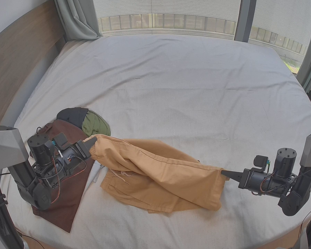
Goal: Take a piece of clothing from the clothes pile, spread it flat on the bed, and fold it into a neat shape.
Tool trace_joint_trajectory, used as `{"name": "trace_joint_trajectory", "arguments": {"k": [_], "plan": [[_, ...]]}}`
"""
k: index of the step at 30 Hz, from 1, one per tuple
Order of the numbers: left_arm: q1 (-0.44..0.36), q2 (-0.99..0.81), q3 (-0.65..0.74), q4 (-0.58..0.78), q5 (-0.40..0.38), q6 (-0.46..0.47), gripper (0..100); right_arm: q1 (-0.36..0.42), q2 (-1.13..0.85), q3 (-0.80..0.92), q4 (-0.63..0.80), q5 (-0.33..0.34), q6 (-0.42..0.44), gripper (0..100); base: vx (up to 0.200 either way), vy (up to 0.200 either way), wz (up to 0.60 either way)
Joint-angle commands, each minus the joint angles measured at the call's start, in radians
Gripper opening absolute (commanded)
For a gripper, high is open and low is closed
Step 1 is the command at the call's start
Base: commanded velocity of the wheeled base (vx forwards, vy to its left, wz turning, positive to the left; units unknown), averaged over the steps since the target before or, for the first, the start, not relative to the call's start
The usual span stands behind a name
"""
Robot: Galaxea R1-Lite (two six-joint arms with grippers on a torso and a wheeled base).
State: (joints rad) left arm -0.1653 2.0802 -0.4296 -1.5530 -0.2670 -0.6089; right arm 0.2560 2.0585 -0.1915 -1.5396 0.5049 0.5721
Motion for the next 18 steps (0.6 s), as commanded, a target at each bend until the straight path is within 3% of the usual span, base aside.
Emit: {"name": "trace_joint_trajectory", "arguments": {"k": [1,2,7,18], "plan": [[0.000,0.001,-0.001,-0.001,0.000,0.000,0,0.016,0.035,0.003,-0.001,0.000,-0.001,0,0.000,0.000,0.00],[0.000,0.001,-0.001,-0.001,0.000,0.000,0,0.025,0.037,-0.002,-0.001,0.000,0.000,100,0.000,0.000,0.00],[-0.005,0.004,0.002,-0.001,0.000,0.000,0,0.080,0.060,-0.016,-0.004,-0.006,0.000,100,0.000,0.000,0.00],[-0.006,0.000,0.002,-0.001,0.000,0.000,0,0.101,0.081,-0.075,-0.005,-0.009,0.005,100,0.000,0.000,0.00]]}}
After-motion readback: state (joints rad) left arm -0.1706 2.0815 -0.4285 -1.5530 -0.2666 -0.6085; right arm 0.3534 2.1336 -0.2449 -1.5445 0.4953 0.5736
